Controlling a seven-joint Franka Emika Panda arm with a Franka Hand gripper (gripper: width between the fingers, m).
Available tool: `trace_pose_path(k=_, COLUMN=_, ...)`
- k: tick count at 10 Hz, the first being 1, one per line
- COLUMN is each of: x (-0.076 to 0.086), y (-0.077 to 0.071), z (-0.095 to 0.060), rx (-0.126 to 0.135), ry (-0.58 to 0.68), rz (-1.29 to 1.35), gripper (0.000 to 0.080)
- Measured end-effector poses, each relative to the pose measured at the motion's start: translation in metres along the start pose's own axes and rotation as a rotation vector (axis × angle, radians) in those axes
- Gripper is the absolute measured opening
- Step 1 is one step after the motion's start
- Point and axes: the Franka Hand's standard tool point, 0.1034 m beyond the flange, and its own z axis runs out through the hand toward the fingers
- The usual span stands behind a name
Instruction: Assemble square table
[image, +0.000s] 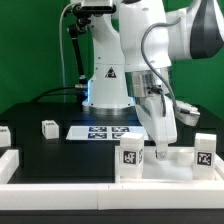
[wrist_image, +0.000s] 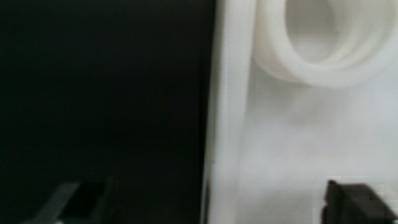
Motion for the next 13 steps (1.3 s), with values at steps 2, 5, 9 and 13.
trace_pose_path(k=2, x=0.0, y=0.0002, z=0.0001, rx=0.0, ry=0.0, rz=0.0, gripper=0.0252)
trace_pose_path(k=5, x=0.0013, y=0.0002, z=0.0001, rx=0.001, ry=0.002, rz=0.002, gripper=0.0057)
trace_pose_path(k=9, x=0.0012, y=0.0002, z=0.0001, rx=0.001, ry=0.002, rz=0.002, gripper=0.0057)
trace_pose_path(k=13, x=0.0012, y=0.0002, z=0.0001, rx=0.001, ry=0.002, rz=0.002, gripper=0.0058)
